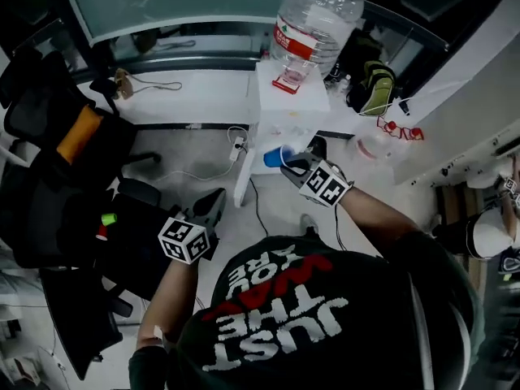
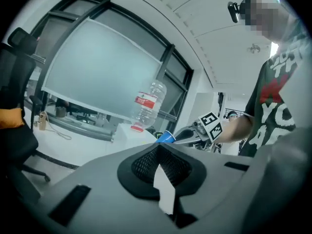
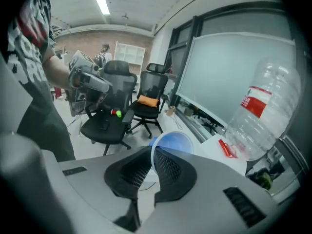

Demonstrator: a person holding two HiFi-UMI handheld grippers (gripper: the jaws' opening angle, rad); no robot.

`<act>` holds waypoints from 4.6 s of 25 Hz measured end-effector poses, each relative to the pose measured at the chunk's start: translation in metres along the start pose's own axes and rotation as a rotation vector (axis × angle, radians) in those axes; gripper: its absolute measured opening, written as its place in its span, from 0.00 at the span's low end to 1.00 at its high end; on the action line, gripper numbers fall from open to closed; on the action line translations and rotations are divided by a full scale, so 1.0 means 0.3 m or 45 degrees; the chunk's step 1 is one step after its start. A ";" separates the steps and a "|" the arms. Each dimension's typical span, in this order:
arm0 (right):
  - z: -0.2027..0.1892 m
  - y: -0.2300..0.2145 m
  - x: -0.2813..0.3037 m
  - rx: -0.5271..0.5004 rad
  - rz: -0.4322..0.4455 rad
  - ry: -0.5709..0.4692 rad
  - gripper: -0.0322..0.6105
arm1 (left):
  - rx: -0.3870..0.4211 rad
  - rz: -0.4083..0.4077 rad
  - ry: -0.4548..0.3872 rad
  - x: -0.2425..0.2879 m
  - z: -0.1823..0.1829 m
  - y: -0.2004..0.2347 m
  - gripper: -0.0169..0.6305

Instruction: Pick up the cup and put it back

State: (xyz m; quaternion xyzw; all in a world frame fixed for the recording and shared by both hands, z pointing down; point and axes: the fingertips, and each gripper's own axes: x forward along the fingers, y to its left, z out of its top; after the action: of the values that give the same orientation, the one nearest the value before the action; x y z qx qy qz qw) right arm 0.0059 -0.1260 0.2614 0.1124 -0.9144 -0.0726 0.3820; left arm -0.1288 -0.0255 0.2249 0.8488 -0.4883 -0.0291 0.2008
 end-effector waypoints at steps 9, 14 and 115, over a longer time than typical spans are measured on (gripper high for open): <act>0.132 -0.084 -0.418 -0.006 -0.128 -0.241 0.12 | 0.140 -0.116 -0.090 0.114 0.298 -0.228 0.04; 0.137 -0.175 -0.691 -0.068 -0.135 -0.368 0.12 | 0.209 -0.106 -0.148 0.262 0.392 -0.405 0.04; -2.085 -0.448 2.042 -0.675 0.196 0.600 0.13 | -0.192 0.296 0.289 1.266 -2.191 0.819 0.04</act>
State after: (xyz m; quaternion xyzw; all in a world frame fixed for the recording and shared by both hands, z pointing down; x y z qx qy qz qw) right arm 0.0549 -0.4448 1.0863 -0.0460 -0.7565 -0.2503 0.6025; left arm 0.0299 -0.2481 0.9745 0.7669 -0.5540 0.0536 0.3196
